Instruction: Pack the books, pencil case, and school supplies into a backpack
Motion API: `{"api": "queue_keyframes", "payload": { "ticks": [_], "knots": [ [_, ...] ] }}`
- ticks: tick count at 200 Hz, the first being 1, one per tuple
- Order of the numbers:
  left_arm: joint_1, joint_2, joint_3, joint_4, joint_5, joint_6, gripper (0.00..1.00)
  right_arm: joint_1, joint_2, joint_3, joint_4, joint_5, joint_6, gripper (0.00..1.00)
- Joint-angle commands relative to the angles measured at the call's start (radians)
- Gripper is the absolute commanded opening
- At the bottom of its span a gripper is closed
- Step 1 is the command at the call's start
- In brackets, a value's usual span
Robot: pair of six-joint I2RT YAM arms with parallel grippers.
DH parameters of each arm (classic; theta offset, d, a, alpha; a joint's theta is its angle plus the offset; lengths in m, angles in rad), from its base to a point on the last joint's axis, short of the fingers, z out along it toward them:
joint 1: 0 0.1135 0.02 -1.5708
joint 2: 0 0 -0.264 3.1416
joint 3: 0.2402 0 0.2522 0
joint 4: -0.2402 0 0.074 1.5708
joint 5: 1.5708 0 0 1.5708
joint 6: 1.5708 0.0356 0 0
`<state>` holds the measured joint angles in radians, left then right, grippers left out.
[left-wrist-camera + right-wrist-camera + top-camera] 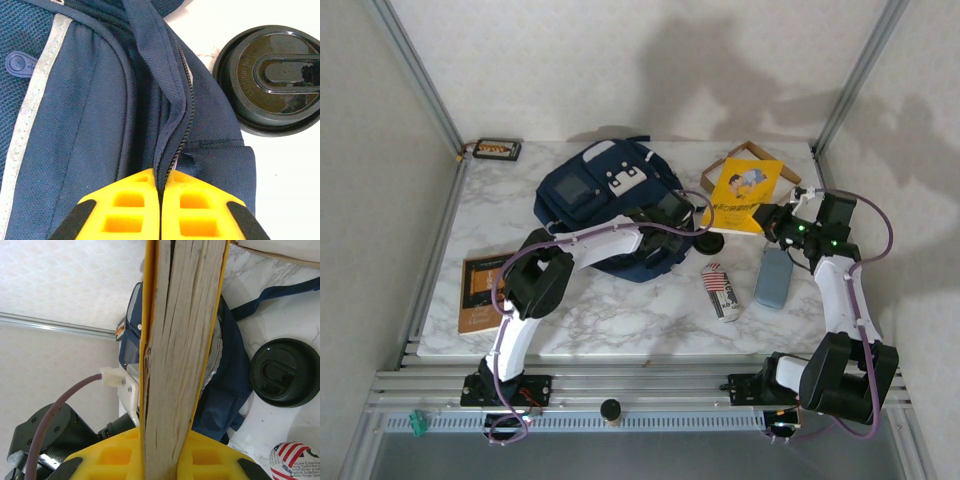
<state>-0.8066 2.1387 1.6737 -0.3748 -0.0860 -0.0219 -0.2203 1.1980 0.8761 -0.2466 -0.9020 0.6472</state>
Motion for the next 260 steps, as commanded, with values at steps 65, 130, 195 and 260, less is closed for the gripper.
{"api": "queue_keyframes", "payload": {
  "ticks": [65, 130, 195, 260],
  "knots": [
    [0.027, -0.246, 0.090, -0.136, -0.198, -0.043, 0.00, 0.059, 0.012, -0.018, 0.000, -0.084, -0.045, 0.00],
    [0.035, -0.381, 0.221, -0.254, -0.223, 0.045, 0.00, 0.442, 0.157, -0.083, 0.316, -0.009, 0.158, 0.00],
    [0.034, -0.393, 0.245, -0.265, -0.238, 0.019, 0.00, 0.625, 0.644, 0.261, 0.410, 0.043, 0.128, 0.05],
    [0.037, -0.374, 0.261, -0.241, -0.293, -0.006, 0.00, 0.627, 0.762, 0.537, 0.052, 0.290, -0.114, 0.61]
  ]
}}
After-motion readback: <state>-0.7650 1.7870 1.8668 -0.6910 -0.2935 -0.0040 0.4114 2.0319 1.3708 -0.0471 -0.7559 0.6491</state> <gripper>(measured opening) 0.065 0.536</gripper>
